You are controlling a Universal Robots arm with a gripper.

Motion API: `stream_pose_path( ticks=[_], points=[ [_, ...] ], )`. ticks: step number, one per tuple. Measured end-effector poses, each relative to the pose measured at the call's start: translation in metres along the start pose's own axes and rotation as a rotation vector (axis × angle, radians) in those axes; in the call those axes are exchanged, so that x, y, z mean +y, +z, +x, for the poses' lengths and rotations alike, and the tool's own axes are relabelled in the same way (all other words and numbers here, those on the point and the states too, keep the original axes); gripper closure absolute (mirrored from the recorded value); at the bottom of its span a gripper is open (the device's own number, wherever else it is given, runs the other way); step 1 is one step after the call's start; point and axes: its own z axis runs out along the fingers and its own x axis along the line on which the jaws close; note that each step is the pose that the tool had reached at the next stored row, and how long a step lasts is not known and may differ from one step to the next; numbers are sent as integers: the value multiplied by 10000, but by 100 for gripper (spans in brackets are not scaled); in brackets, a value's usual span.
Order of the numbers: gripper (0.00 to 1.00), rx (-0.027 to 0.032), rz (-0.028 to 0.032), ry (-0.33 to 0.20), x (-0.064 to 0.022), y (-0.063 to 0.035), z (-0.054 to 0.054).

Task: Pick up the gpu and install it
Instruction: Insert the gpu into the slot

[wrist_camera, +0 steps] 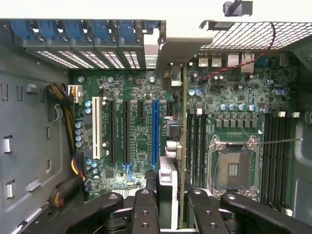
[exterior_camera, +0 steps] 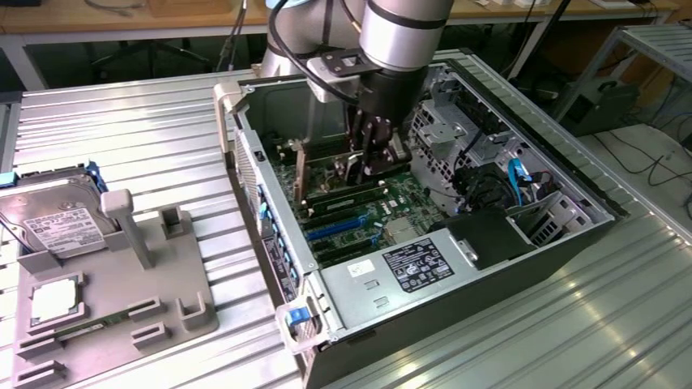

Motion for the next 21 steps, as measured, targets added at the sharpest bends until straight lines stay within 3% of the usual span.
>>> stream_pose_path(
  ticks=[21],
  points=[
    [71, 2, 1, -1, 79, 249, 46]
  ],
)
